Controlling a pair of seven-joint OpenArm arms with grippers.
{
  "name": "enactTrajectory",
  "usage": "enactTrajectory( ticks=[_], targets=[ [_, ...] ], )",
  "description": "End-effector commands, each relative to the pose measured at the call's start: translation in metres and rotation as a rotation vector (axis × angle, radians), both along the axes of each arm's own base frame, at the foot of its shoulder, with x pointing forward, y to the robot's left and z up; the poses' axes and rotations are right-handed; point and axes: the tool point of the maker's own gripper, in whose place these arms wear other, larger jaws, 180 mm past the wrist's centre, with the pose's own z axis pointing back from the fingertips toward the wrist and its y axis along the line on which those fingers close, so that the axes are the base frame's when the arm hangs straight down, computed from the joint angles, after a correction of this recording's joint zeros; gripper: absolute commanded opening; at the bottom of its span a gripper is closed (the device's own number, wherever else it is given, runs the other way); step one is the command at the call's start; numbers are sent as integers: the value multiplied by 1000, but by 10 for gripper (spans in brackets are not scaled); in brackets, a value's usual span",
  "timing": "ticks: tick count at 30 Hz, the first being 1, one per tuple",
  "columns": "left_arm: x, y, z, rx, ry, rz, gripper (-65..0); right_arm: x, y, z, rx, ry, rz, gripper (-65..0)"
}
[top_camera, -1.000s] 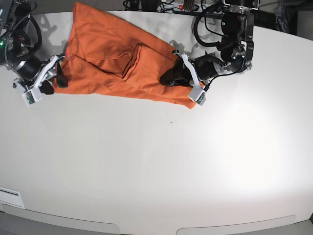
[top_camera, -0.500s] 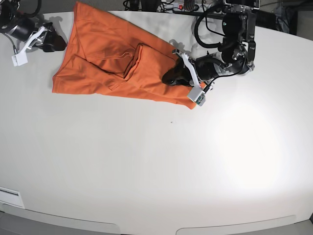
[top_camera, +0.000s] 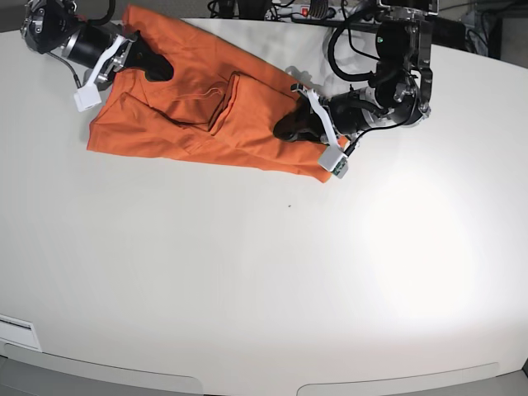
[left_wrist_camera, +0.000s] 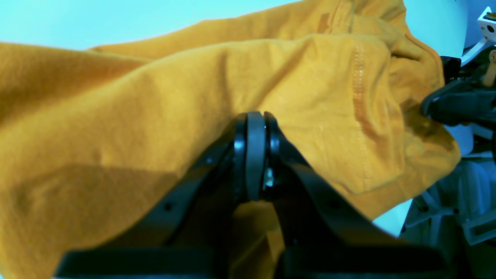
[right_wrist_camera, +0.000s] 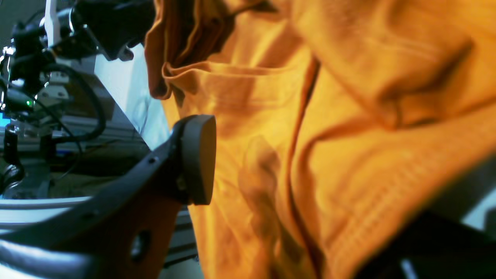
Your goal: Fold the T-shirt properly
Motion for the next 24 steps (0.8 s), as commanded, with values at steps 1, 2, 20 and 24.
enactTrajectory(
  ticks=[1,2,20,24],
  targets=[
    [0,0,4,1,-10,-9,-650,-1,0,-1,-10,14,10,-331],
    [0,0,4,-5,-9,-9,-650,3,0,0,-9,4,9,-331],
    [0,-7,15,-83,-7,-8,-650,44,-23,15,-20,-106,-152,-332],
    [0,-7,15,-83,-8,-8,-650,45,-21,10,-29,-104,-170,-374]
  ],
)
